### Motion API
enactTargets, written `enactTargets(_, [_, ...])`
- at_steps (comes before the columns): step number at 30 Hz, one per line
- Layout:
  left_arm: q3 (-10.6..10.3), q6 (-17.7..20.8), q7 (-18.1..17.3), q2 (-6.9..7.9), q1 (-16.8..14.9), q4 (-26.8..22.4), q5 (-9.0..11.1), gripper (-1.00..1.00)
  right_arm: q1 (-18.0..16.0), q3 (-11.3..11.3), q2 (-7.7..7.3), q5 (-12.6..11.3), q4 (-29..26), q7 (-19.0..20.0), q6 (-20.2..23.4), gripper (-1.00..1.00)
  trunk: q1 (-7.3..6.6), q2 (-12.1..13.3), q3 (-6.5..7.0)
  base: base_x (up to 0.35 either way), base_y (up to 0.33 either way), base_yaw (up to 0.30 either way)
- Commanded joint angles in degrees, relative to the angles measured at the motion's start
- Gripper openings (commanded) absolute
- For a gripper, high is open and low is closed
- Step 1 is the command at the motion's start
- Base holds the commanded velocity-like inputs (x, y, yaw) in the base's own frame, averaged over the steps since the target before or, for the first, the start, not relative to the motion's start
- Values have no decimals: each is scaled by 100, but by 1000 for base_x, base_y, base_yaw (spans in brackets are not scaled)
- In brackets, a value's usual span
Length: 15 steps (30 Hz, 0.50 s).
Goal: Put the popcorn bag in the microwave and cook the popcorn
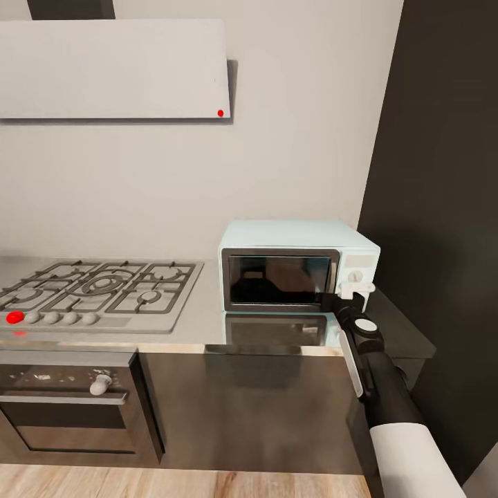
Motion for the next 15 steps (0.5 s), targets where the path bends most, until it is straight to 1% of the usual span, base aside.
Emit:
enactTargets(1, [4,-4,-1,2,-1,-3,52,100,-3,-2,3,58,-7,10,45,100,0,-3,-6,0,0,0])
enactTargets(10, [4,-4,-1,14,-1,0,52,100,-3,-3,5,44,-6,16,42,100,0,-3,-6,4,0,0])
enactTargets(15, [4,-4,-1,24,-1,-1,54,100,-3,-6,5,44,-6,19,31,100,0,-3,-6,112,0,0])
